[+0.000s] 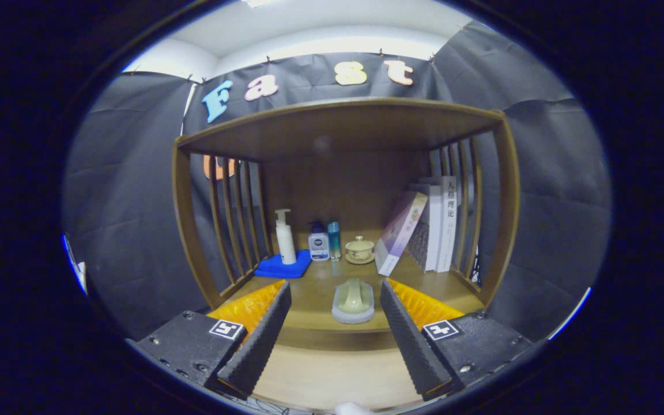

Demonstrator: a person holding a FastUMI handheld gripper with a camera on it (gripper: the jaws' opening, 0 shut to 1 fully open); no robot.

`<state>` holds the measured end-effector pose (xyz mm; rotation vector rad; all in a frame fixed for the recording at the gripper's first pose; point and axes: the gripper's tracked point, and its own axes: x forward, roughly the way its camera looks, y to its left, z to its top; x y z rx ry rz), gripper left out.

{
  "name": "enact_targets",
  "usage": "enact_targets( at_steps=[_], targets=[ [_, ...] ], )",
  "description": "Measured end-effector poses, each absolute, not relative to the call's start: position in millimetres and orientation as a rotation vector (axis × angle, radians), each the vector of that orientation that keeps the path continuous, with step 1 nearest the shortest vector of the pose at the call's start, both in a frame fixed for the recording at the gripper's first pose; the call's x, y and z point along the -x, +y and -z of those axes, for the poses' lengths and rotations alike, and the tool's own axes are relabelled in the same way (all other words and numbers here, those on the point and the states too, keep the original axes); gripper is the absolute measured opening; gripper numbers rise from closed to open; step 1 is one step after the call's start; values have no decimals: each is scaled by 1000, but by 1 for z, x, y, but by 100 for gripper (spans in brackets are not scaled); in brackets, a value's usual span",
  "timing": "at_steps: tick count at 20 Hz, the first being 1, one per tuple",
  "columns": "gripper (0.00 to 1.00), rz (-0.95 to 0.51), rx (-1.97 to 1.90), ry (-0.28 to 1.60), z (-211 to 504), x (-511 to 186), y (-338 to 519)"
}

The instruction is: Pull open the drawer, take out the items inside it, and place them on the countertop above the cabinet.

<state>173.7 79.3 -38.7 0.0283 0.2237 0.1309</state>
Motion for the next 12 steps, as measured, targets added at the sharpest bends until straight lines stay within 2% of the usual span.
enact_targets(
  at_steps=[8, 12],
  targets=[
    [99, -45, -6, 75, 67, -87, 47],
    [99, -45, -85, 92, 101, -57, 32]
  ],
)
